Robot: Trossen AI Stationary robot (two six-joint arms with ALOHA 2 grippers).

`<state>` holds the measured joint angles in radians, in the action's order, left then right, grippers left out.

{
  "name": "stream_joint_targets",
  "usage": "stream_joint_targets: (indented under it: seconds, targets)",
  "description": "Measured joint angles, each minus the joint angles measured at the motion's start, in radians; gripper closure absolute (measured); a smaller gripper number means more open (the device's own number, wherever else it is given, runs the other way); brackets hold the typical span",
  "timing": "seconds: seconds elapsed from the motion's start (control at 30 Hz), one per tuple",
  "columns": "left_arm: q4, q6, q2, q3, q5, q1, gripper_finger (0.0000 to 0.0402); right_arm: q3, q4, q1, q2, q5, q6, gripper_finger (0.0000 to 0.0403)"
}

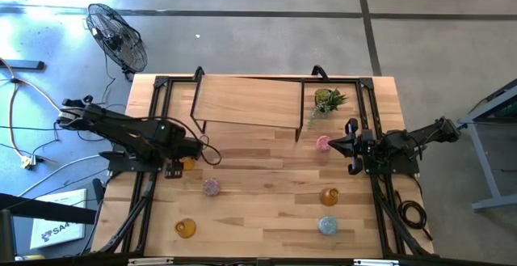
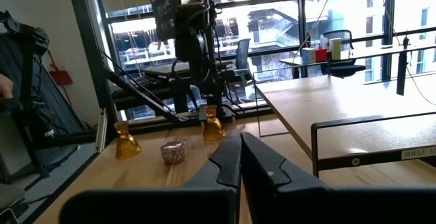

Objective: Pick & Place candle stick holders
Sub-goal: Put the top left yellow glass candle holder on the shelf

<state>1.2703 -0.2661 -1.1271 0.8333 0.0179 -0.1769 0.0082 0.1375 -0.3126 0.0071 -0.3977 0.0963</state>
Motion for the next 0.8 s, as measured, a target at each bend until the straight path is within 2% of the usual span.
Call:
stream_joint_targets:
  seconds: [0.37,0.8]
  targets:
    - [-0.102,0.0,-0.002,-0.086,0.026,0.0,0.0131,0.0,0.0,0.0,0.0,0.0,0.0,0.04]
    - [-0.121,-0.038,-0.003,-0.091,0.033,0.0,0.0132,0.0,0.0,0.0,0.0,0.0,0.0,0.0399]
